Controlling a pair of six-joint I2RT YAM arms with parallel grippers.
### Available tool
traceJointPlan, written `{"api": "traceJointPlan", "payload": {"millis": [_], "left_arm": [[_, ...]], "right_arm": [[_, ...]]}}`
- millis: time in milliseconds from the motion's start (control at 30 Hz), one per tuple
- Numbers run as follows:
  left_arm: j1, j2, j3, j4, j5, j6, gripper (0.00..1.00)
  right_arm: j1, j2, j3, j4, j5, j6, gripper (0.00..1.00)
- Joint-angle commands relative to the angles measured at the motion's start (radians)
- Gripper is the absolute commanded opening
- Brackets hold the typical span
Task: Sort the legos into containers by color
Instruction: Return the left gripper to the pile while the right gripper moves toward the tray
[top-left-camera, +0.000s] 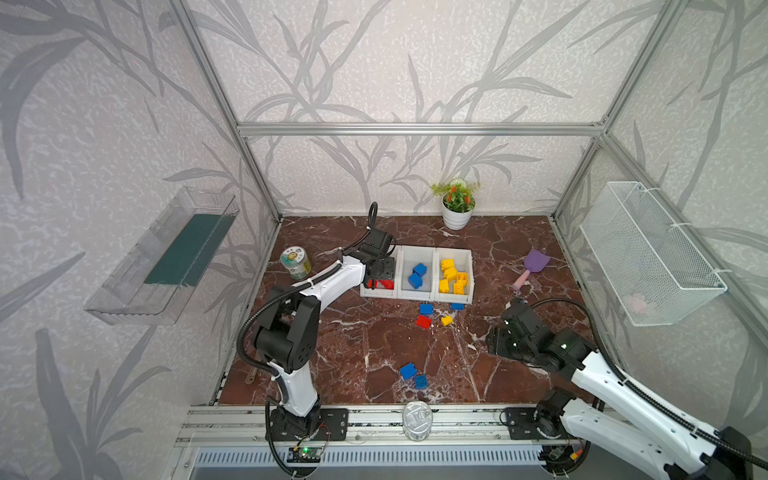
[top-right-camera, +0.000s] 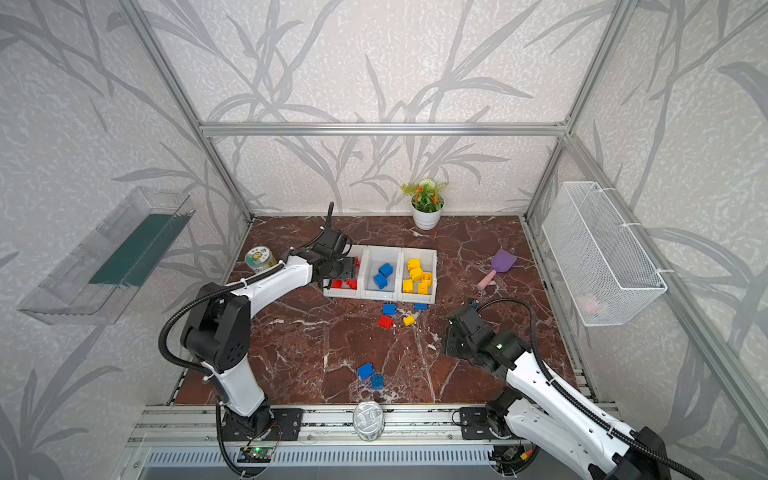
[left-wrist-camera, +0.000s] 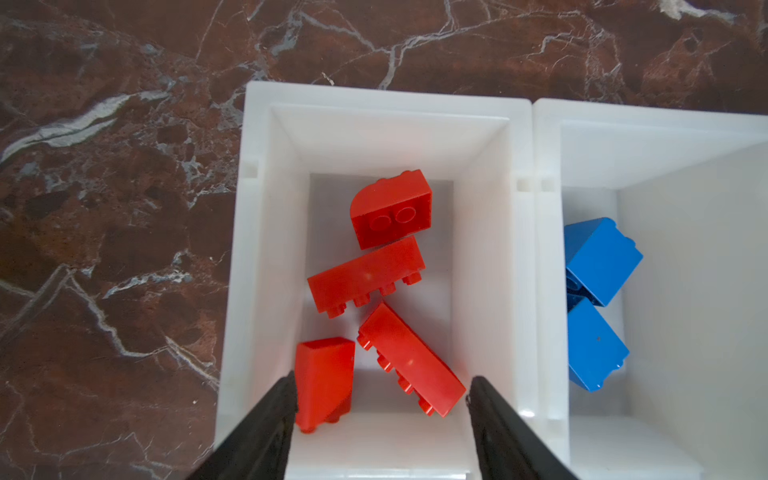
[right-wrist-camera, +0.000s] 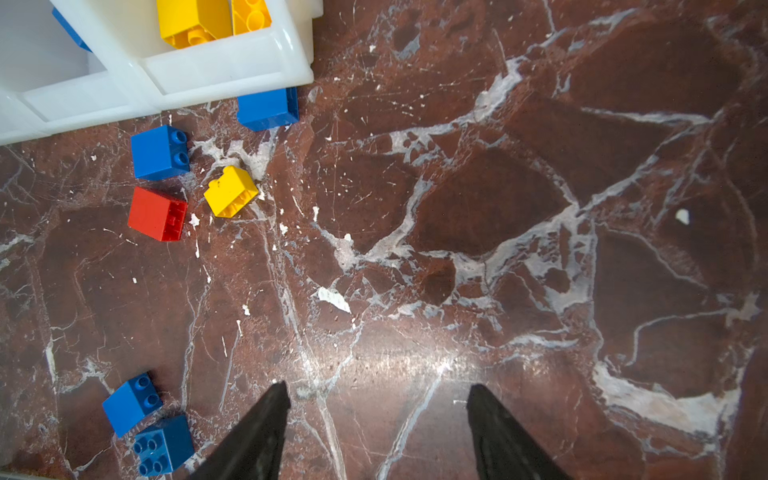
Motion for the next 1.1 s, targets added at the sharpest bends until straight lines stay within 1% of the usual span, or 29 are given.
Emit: {"api": "traceJointPlan", "payload": {"millis": [0, 200, 267, 333, 367, 433, 467, 567, 700, 833, 967, 1067], "left_arm": [[0.006, -0.080, -0.024, -0.012, -0.017, -0.009, 0.69], [0.006, -0.219, -0.153, 0.018, 0.001, -0.043, 0.69], [0.009, -0.275, -0.223, 0.054, 0.007, -0.060, 0.69], [0.008, -0.342, -0.310, 0.095, 0.020, -0.104, 0.69], [0.008, -0.371, -0.351, 0.116, 0.047, -0.123, 0.69], [0.008, -0.432, -0.442, 0.182, 0.137, -0.132, 0.69], [0.008, -0.456, -0.474, 0.192, 0.155, -0.145, 0.69], [0.007, -0.535, -0.557, 0.188, 0.143, -0.195, 0.69], [0.007, -0.658, -0.664, 0.192, 0.118, -0.255, 0.69], [0.007, -0.772, -0.754, 0.187, 0.095, -0.294, 0.69], [0.007, -0.850, -0.806, 0.160, 0.083, -0.320, 0.69], [0.006, -0.903, -0.833, 0.129, 0.080, -0.346, 0.69]], "right_arm": [[0.005, -0.010, -0.013, -0.025, 0.012, 0.010, 0.69], [0.006, -0.001, -0.014, -0.018, 0.007, 0.012, 0.69], [0.011, 0.007, -0.005, -0.026, 0.008, 0.012, 0.69], [0.021, 0.012, -0.002, -0.034, 0.019, 0.014, 0.69], [0.025, 0.013, -0.003, -0.035, 0.023, 0.019, 0.69], [0.032, 0.016, -0.015, -0.022, 0.023, 0.032, 0.69], [0.035, 0.018, -0.020, -0.014, 0.020, 0.034, 0.69], [0.047, 0.045, -0.023, 0.009, 0.010, 0.035, 0.69], [0.083, 0.118, 0.005, 0.033, 0.019, 0.029, 0.69], [0.135, 0.227, 0.051, 0.080, 0.023, 0.023, 0.69], [0.202, 0.354, 0.117, 0.132, 0.030, -0.004, 0.69], [0.236, 0.469, 0.181, 0.173, 0.012, -0.027, 0.69]]}}
